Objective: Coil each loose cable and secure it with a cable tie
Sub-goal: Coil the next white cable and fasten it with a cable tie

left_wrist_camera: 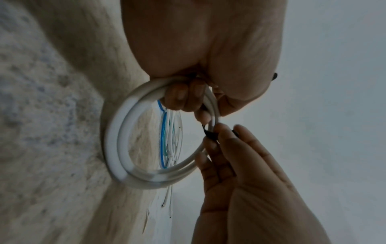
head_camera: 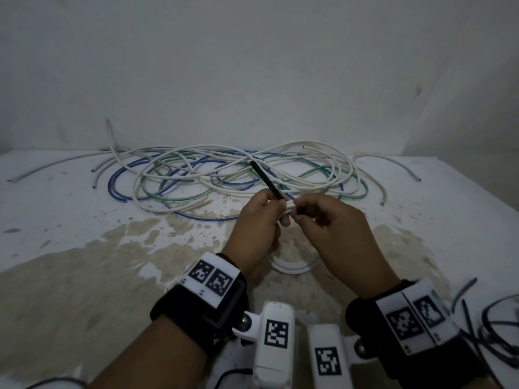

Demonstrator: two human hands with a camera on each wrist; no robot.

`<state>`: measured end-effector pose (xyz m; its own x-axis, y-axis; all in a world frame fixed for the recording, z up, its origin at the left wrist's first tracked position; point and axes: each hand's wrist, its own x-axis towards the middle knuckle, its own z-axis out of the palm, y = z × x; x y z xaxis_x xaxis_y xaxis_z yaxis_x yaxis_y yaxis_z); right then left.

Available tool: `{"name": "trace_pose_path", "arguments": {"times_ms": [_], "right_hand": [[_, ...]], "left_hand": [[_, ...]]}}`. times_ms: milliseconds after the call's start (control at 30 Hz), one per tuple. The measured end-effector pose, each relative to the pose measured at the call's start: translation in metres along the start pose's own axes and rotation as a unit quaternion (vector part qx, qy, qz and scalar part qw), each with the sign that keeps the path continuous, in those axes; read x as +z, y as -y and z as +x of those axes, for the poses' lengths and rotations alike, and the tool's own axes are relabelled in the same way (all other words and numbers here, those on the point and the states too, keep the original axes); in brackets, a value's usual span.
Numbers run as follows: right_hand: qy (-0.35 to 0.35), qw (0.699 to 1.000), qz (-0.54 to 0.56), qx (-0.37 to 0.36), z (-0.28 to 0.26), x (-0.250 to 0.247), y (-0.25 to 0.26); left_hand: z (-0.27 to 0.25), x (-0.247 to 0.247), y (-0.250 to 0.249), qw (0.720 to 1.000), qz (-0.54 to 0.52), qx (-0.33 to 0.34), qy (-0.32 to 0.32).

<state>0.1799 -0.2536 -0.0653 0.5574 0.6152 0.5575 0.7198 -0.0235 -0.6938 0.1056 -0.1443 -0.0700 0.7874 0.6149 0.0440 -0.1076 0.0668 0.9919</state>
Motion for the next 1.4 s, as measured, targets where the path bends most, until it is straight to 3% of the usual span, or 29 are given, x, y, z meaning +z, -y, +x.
{"name": "trace_pose_path", "arguments": {"times_ms": [133, 667, 933, 1200, 1400], "right_hand": [[-0.019, 0.999, 0.032, 0.006, -0.002, 0.002, 0.003], [-0.047, 0.994, 0.091, 0.025, -0.004, 0.006, 0.001], [-0.081, 0.996, -0.024, 0.001, -0.003, 0.002, 0.005], [-0.108, 0.993, -0.051, 0.002, -0.004, 0.001, 0.004], [-0.142, 0.989, -0.010, 0.039, -0.003, 0.000, 0.004]], "left_hand": [[0.000, 0.002, 0.001, 0.999, 0.017, 0.025, -0.011], [-0.007, 0.001, -0.008, 1.000, -0.015, 0.015, 0.019], [-0.005, -0.001, -0.002, 0.998, -0.009, -0.002, -0.057], [-0.006, -0.002, 0.000, 0.998, 0.034, -0.003, -0.043], [-0.014, 0.007, -0.009, 0.992, 0.107, 0.044, -0.047]]}}
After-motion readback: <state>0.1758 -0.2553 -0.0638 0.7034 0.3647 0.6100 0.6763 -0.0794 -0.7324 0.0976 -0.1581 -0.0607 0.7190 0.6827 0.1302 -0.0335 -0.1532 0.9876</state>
